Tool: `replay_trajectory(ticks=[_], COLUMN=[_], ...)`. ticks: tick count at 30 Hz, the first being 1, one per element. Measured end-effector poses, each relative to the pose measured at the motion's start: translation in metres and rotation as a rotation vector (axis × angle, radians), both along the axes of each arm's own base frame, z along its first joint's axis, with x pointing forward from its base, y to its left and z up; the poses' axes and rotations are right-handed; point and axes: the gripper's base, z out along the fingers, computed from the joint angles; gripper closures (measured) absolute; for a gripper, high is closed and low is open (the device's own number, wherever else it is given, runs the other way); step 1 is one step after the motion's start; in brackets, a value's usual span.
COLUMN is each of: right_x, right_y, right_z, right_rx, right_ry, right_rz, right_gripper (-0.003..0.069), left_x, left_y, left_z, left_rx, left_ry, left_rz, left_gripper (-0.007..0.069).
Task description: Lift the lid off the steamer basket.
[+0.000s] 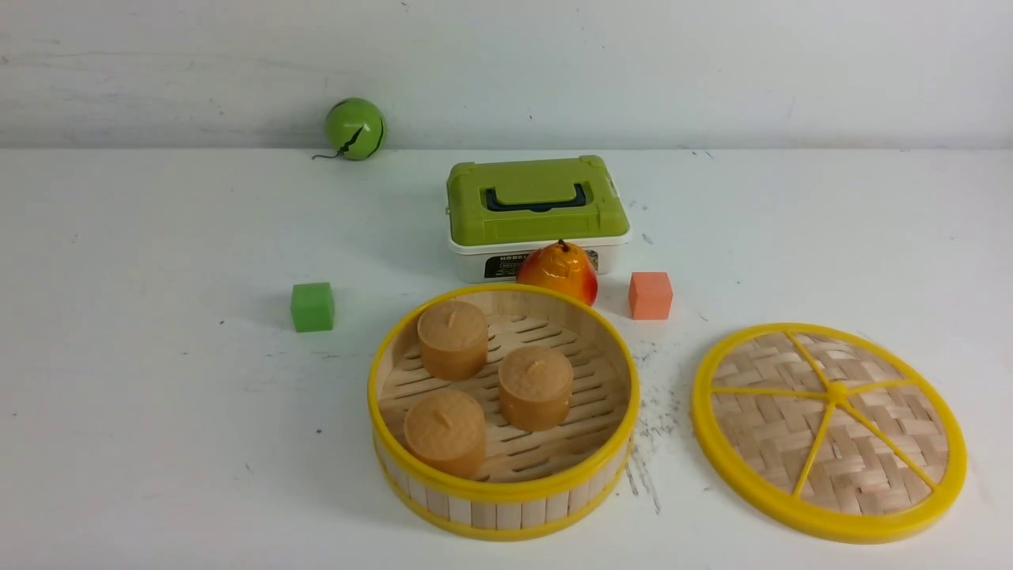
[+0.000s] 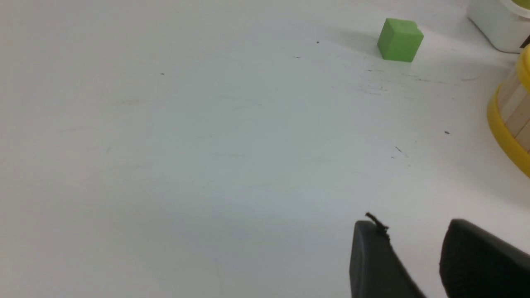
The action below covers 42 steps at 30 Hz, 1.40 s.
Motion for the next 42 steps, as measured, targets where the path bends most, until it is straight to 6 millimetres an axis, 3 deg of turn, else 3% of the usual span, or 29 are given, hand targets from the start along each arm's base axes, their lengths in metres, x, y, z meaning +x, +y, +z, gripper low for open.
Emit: replay_trajectory(ticks=[42], right_x=[0.0], right_y=[0.0], right_z=[-0.0001], right_rx=[-0.001], right_ry=[0.001], right_rz=[0.0], right_gripper=[0.0642], left_x=[0.0], left_y=[0.0], left_z=[0.0], left_rx=[0.0], left_ry=[0.0], left_rz=[0.0], left_gripper=[0.0385])
